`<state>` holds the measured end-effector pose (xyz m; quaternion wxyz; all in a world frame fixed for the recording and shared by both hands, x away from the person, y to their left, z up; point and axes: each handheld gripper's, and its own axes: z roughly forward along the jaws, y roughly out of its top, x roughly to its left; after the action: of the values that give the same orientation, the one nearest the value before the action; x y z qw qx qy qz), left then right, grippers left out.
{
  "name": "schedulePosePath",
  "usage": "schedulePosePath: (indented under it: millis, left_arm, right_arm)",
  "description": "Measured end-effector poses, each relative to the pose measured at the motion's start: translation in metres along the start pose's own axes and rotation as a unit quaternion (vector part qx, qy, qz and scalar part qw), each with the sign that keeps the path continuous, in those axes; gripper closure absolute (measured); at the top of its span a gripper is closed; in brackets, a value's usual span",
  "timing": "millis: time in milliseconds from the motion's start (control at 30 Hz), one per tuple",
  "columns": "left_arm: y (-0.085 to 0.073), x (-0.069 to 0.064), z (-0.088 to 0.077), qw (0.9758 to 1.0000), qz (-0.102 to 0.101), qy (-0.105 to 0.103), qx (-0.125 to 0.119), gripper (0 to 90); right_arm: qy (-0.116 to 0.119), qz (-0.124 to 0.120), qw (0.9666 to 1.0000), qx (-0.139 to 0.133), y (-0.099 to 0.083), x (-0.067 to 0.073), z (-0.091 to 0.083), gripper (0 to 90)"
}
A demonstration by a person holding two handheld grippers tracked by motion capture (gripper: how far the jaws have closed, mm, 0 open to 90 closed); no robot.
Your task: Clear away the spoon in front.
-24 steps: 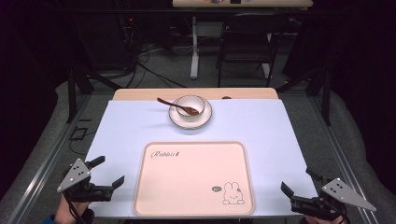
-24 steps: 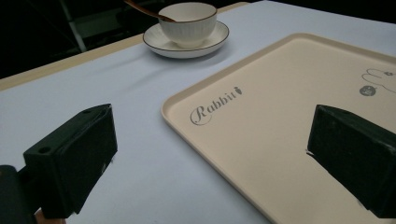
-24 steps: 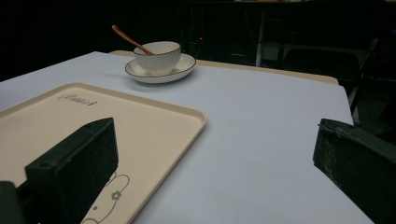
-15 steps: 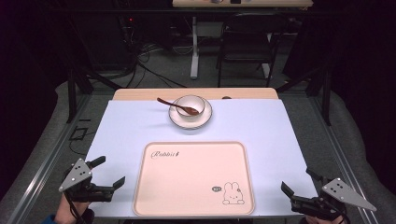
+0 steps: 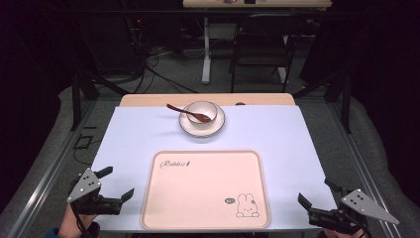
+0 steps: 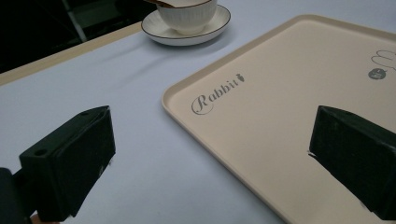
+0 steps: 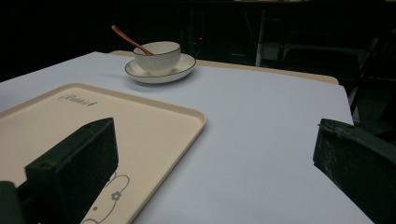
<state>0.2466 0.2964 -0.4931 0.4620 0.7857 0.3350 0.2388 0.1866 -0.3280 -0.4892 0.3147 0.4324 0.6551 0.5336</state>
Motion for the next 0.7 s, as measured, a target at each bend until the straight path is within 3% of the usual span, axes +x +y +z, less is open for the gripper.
schedulePosePath:
  millis: [333,600,700]
  left_arm:
    - [0.006,-0.004,0.009,0.9999,0.011,0.011,0.004,0.0]
    - [0.017,-0.001,0.026,0.9997,-0.002,0.025,-0.001,0.0]
    - [0.02,-0.001,0.031,0.9993,0.003,0.037,-0.006,0.0]
  right_arm:
    - [0.0,0.0,1.0,0.002,0.0,0.0,0.0,0.0]
    - [-0.001,0.0,1.0,0.002,0.0,0.0,0.0,0.0]
    - [0.0,0.0,1.0,0.002,0.0,0.0,0.0,0.0]
